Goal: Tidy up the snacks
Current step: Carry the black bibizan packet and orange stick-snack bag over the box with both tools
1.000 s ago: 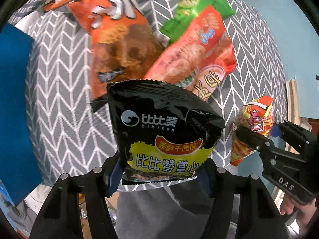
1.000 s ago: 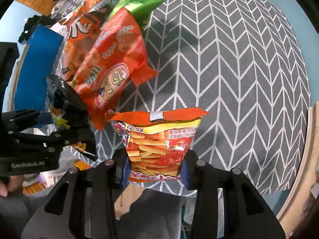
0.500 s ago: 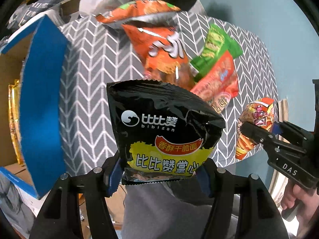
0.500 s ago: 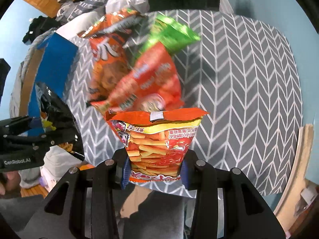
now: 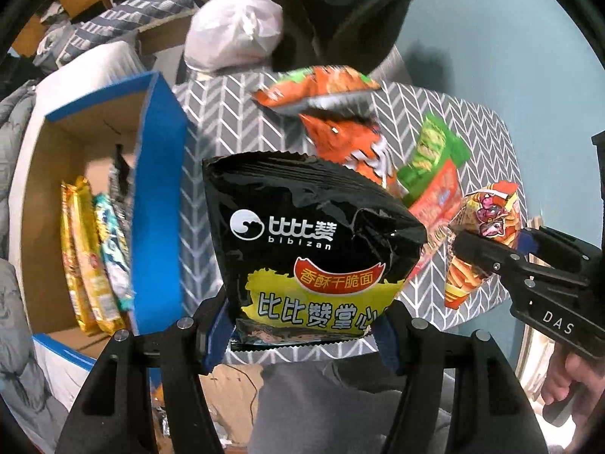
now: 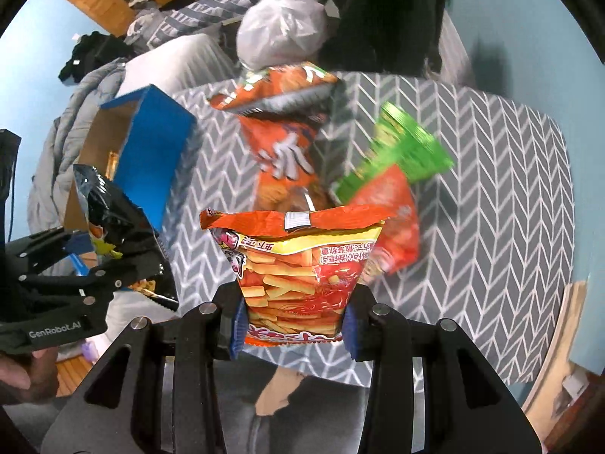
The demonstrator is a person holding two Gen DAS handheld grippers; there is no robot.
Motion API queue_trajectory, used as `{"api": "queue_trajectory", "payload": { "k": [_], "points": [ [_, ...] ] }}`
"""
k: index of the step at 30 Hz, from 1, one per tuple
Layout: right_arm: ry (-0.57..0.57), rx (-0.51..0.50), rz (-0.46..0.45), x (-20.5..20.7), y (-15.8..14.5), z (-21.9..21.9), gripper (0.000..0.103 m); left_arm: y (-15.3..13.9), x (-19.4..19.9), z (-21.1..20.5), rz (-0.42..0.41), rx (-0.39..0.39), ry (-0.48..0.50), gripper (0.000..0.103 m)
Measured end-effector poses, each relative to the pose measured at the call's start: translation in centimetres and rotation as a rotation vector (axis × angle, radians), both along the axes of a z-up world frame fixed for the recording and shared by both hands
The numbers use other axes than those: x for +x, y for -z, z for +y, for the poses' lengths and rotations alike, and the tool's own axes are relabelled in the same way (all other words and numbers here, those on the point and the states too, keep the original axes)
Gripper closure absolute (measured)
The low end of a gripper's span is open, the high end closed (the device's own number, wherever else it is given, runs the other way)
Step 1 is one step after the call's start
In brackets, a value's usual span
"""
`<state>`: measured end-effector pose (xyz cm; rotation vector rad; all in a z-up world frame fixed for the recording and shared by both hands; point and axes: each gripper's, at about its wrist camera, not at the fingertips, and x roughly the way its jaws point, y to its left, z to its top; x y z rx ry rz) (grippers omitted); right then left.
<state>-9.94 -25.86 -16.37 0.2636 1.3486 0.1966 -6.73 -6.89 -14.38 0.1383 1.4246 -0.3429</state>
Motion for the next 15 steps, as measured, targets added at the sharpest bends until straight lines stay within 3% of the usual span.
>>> {"api": "queue_trajectory", "payload": {
  "k": [15],
  "points": [
    [-0.088,0.019,-0.053,4.5,-2.5,8.3,0.063,-2.3,3.0,8.0,-0.054,-0.005,-0.095,0.038]
  ]
}}
